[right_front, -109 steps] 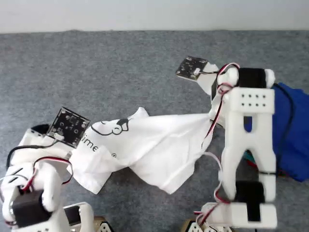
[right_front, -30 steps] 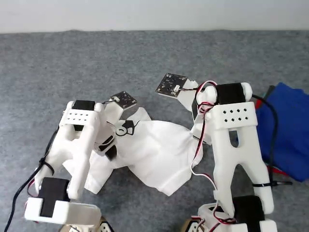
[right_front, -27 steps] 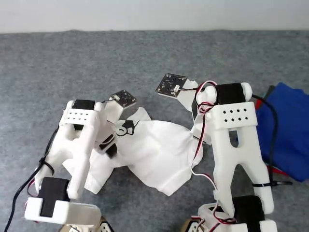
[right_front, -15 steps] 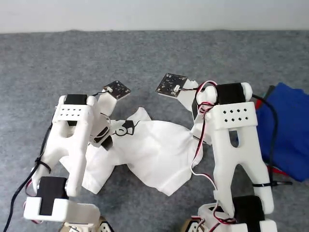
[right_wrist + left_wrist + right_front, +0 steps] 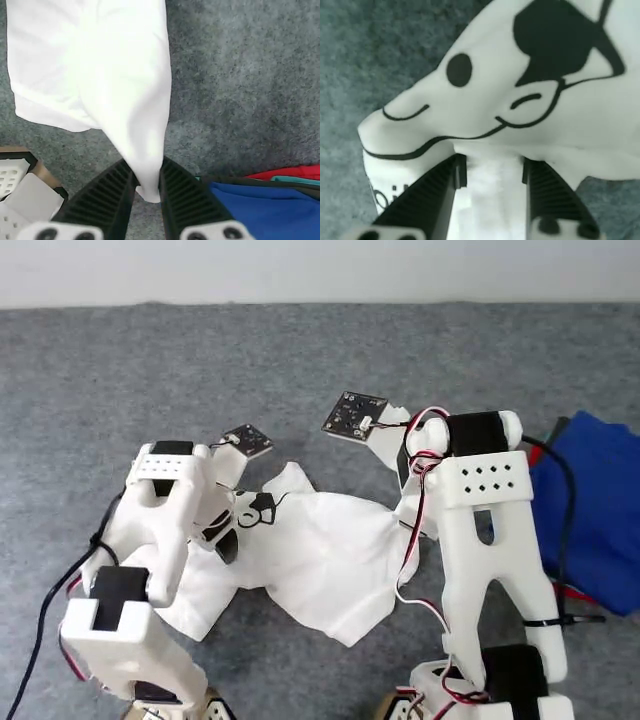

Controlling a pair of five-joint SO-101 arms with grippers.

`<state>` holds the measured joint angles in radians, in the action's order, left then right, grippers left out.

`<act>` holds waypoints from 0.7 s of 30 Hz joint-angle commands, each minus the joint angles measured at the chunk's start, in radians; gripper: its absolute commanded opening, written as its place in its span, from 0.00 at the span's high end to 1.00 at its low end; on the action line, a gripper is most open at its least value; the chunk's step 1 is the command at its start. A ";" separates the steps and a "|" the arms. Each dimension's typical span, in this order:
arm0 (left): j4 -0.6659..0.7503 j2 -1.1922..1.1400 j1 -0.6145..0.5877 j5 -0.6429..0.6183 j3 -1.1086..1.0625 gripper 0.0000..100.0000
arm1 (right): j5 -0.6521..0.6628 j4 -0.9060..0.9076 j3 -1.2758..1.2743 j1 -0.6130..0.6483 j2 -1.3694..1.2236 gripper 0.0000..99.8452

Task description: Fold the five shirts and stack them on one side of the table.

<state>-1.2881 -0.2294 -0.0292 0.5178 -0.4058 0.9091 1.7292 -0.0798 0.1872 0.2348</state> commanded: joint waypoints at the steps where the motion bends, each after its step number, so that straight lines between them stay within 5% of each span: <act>1: 0.008 -0.006 0.026 0.012 0.018 0.88 | -0.009 -0.002 0.003 -0.001 0.039 0.99; 6: 0.003 -0.005 0.087 0.012 0.005 0.99 | -0.009 -0.004 0.003 -0.001 0.039 0.99; 12: -0.132 0.040 0.094 0.011 0.062 0.99 | -0.009 0.002 0.003 -0.002 0.041 0.99; 21: -0.361 0.422 0.009 0.012 0.182 0.99 | -0.009 -0.007 0.011 -0.028 0.050 0.99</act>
<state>-1.5735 0.0345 0.0138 0.5224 -0.2908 0.9091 1.7292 -0.0798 0.1872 0.2348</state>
